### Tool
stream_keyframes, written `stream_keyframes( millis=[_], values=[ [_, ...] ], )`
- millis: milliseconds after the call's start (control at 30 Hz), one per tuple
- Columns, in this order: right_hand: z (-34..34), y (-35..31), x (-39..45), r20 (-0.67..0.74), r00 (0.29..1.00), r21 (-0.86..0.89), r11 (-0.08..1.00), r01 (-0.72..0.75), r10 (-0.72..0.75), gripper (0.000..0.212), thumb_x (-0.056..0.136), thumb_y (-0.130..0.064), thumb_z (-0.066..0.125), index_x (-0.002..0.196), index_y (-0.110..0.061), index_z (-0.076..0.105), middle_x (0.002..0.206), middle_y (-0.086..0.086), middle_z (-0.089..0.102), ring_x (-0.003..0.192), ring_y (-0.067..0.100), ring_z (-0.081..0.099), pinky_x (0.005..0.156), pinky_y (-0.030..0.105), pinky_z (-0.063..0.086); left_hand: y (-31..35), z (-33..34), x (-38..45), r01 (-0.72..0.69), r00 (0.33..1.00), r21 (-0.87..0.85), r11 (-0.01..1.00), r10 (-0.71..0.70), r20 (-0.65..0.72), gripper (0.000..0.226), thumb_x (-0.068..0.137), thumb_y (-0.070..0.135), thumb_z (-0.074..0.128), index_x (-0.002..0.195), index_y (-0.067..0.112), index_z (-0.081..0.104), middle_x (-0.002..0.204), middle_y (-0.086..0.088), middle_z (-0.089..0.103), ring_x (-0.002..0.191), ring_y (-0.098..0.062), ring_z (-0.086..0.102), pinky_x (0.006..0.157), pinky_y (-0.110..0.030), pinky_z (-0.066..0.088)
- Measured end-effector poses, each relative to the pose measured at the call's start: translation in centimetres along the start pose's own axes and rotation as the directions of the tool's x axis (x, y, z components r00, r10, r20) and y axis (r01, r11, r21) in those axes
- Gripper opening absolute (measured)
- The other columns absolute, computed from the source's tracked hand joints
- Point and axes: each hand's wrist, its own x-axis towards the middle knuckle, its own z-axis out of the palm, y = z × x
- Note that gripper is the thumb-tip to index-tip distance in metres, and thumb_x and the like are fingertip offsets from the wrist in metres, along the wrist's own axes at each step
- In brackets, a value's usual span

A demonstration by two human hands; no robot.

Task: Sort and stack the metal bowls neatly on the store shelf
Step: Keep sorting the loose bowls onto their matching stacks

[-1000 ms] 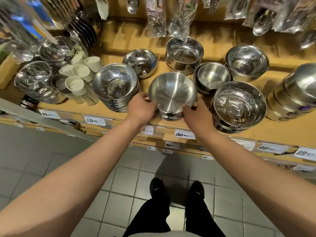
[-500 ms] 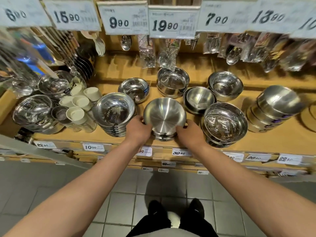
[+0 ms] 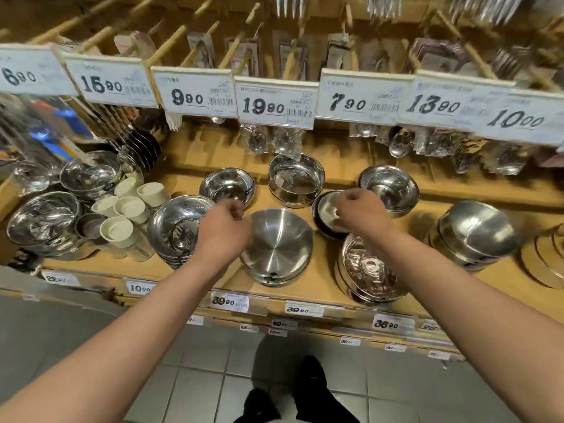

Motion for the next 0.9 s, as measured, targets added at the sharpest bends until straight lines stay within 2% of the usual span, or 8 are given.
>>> stream_keyframes(
  millis=[133, 300, 367, 467, 567, 667, 767, 900],
  values=[
    [0.1, -0.7, 4.1, 0.072, 0.997, -0.051, 0.998, 0.023, -0.019, 0.019, 0.096, -0.019, 0.057, 0.096, -0.002, 0.065, 0.089, 0.014, 0.068, 0.079, 0.024, 0.064, 0.089, 0.051, 0.058, 0.3, -0.4, 0.0, 0.094, 0.996, -0.233, 0.968, -0.092, 0.018, 0.016, 0.095, 0.009, 0.058, 0.092, 0.021, 0.068, 0.094, -0.003, 0.071, 0.087, -0.024, 0.069, 0.077, -0.035, 0.060],
    [1.9, -0.9, 9.0, 0.133, 0.991, -0.181, 0.983, 0.007, 0.018, 0.037, 0.098, -0.019, 0.060, 0.129, 0.000, 0.055, 0.126, 0.024, 0.062, 0.116, 0.037, 0.060, 0.091, 0.039, 0.051, -0.3, -0.5, -0.3, 0.136, 0.985, -0.366, 0.921, -0.167, -0.054, 0.006, 0.090, 0.010, 0.063, 0.094, 0.009, 0.068, 0.077, -0.003, 0.066, 0.061, -0.009, 0.062, 0.057, -0.025, 0.049],
    [2.4, -1.1, 11.0, 0.123, 0.991, -0.199, 0.980, -0.020, 0.045, 0.043, 0.098, -0.020, 0.061, 0.135, 0.001, 0.052, 0.134, 0.022, 0.058, 0.121, 0.037, 0.058, 0.090, 0.033, 0.047, -0.6, -0.3, -0.5, 0.143, 0.982, -0.421, 0.896, -0.182, -0.053, 0.002, 0.091, 0.009, 0.064, 0.090, 0.010, 0.066, 0.078, -0.005, 0.061, 0.068, -0.015, 0.060, 0.061, -0.026, 0.053],
    [3.0, -1.1, 13.9, 0.045, 0.998, -0.292, 0.956, -0.017, 0.031, 0.033, 0.094, -0.017, 0.067, 0.124, -0.003, 0.058, 0.121, 0.019, 0.060, 0.111, 0.029, 0.058, 0.084, 0.028, 0.043, -1.2, 0.2, -0.9, 0.178, 0.972, -0.486, 0.856, -0.230, -0.050, 0.013, 0.083, 0.017, 0.067, 0.095, 0.012, 0.071, 0.087, -0.006, 0.065, 0.081, -0.021, 0.064, 0.081, -0.038, 0.060],
    [3.3, 0.0, 15.7, 0.097, 0.995, -0.296, 0.955, 0.013, 0.016, 0.037, 0.092, -0.016, 0.070, 0.121, 0.005, 0.063, 0.114, 0.018, 0.065, 0.107, 0.031, 0.063, 0.080, 0.030, 0.052, -2.1, 0.5, -1.2, 0.188, 0.959, -0.529, 0.828, -0.270, -0.081, 0.010, 0.088, 0.013, 0.068, 0.087, 0.020, 0.075, 0.088, 0.002, 0.070, 0.079, -0.011, 0.069, 0.078, -0.033, 0.063],
    [3.3, 0.5, 16.2, 0.125, 0.992, -0.342, 0.939, 0.022, 0.022, 0.038, 0.091, -0.025, 0.074, 0.114, 0.005, 0.067, 0.109, 0.018, 0.070, 0.087, 0.025, 0.066, 0.048, 0.021, 0.040, -2.8, 0.9, -1.5, 0.220, 0.936, -0.526, 0.821, -0.329, -0.122, 0.011, 0.096, 0.006, 0.063, 0.098, 0.013, 0.070, 0.098, -0.004, 0.069, 0.081, -0.010, 0.071, 0.077, -0.029, 0.062],
    [3.1, -0.2, 16.4, 0.130, 0.990, -0.326, 0.945, -0.015, 0.061, 0.029, 0.087, -0.022, 0.077, 0.105, -0.001, 0.067, 0.099, 0.012, 0.068, 0.061, 0.013, 0.059, 0.034, 0.014, 0.037, -2.9, 1.1, -1.7, 0.238, 0.928, -0.511, 0.826, -0.348, -0.130, 0.011, 0.097, 0.006, 0.062, 0.099, 0.013, 0.070, 0.094, -0.004, 0.070, 0.083, -0.013, 0.071, 0.077, -0.030, 0.062],
    [3.1, -1.1, 16.3, 0.125, 0.988, -0.216, 0.974, -0.065, 0.094, 0.022, 0.087, -0.009, 0.075, 0.106, -0.006, 0.064, 0.105, 0.015, 0.065, 0.071, 0.017, 0.066, 0.040, 0.016, 0.051, -2.3, 1.2, -1.5, 0.250, 0.925, -0.514, 0.821, -0.359, -0.123, 0.010, 0.098, 0.007, 0.062, 0.100, 0.012, 0.070, 0.096, -0.006, 0.069, 0.086, -0.015, 0.069, 0.083, -0.034, 0.062]
  ],
)
